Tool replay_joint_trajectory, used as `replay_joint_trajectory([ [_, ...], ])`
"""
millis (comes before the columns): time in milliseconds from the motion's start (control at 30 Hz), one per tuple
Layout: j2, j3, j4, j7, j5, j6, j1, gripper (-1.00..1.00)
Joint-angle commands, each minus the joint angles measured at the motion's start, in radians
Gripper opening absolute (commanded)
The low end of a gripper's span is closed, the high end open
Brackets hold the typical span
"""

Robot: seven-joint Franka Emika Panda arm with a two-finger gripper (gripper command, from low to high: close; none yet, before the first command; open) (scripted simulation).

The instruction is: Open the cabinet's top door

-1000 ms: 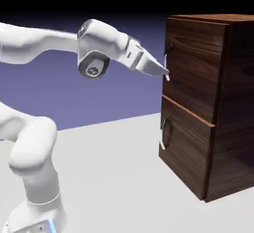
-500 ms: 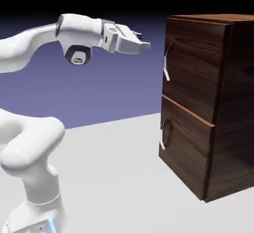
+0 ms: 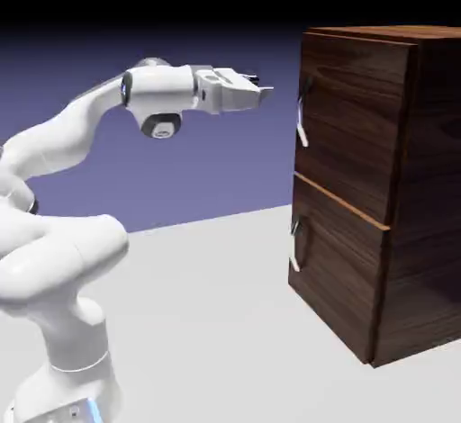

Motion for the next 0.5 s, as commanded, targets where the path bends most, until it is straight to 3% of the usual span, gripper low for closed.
replay_joint_trajectory([
  [0,-0.023,0.023,0.007,-0.015,0.044,-0.009,-0.022,0.0],
  [333,-0.094,0.121,0.162,-0.09,0.281,-0.058,-0.263,0.0],
  [367,-0.094,0.121,0.162,-0.09,0.281,-0.058,-0.263,-1.0],
  [467,-0.108,0.1,0.09,-0.155,0.336,-0.135,-0.22,-1.0],
])
